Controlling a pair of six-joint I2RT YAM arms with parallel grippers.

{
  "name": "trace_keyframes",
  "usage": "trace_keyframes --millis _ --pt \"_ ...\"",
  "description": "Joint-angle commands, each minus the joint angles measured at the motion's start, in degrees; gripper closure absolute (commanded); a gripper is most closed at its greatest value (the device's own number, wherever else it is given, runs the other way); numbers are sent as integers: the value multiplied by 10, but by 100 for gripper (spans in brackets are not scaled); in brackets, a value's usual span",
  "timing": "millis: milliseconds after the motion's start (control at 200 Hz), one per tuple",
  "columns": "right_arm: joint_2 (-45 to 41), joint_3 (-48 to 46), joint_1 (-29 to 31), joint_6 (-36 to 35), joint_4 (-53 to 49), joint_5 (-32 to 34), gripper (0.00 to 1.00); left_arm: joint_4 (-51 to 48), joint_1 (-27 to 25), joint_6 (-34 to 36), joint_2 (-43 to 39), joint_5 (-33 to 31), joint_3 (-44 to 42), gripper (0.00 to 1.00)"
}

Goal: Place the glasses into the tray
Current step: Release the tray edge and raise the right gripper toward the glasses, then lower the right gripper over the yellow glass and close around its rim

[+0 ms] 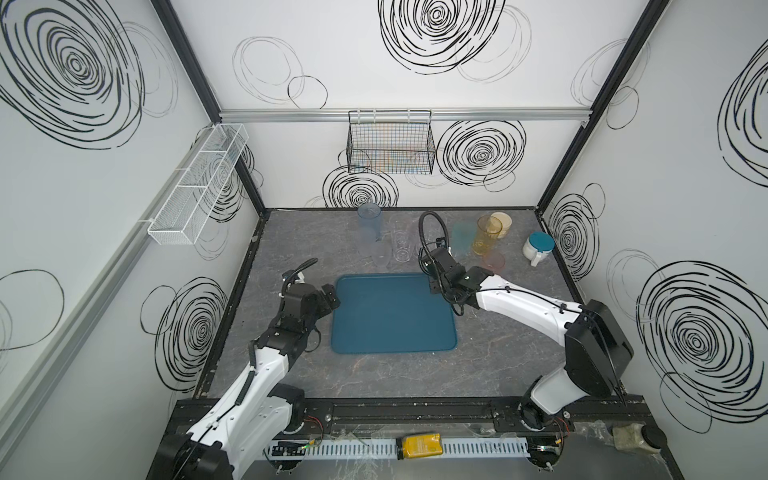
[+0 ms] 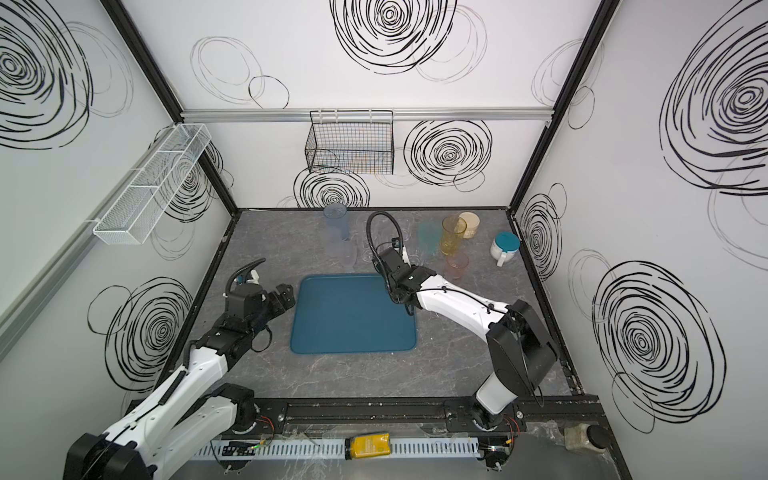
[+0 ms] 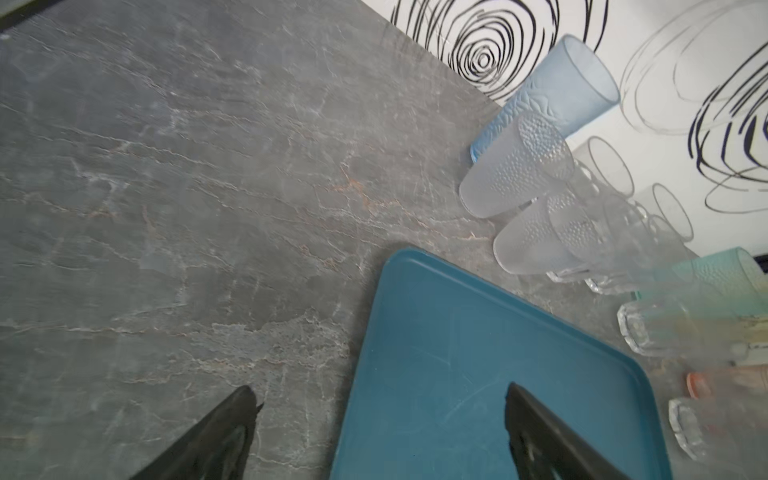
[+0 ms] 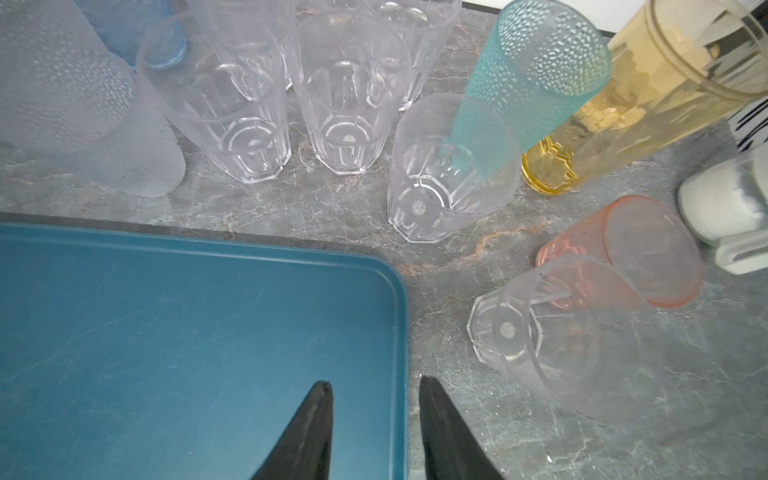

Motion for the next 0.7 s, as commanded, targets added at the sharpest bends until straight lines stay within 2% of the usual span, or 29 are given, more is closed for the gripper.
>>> trace_keyframes --millis 0,230,355,460,695 --pt "-20 26 -28 10 5 -27 60 42 -17 -13 22 14 -18 4" --pt "-58 21 -119 -2 56 -92 57 95 -67 -37 73 -1 -37 4" --pt "-57 53 -158 -7 54 -75 54 129 -69 -55 111 13 -51 4" --pt "-42 95 -225 -4 36 -78 53 162 -83 -71 129 33 -67 4" --pt "-7 138 -368 26 39 -111 50 190 -154 -85 160 57 -70 4"
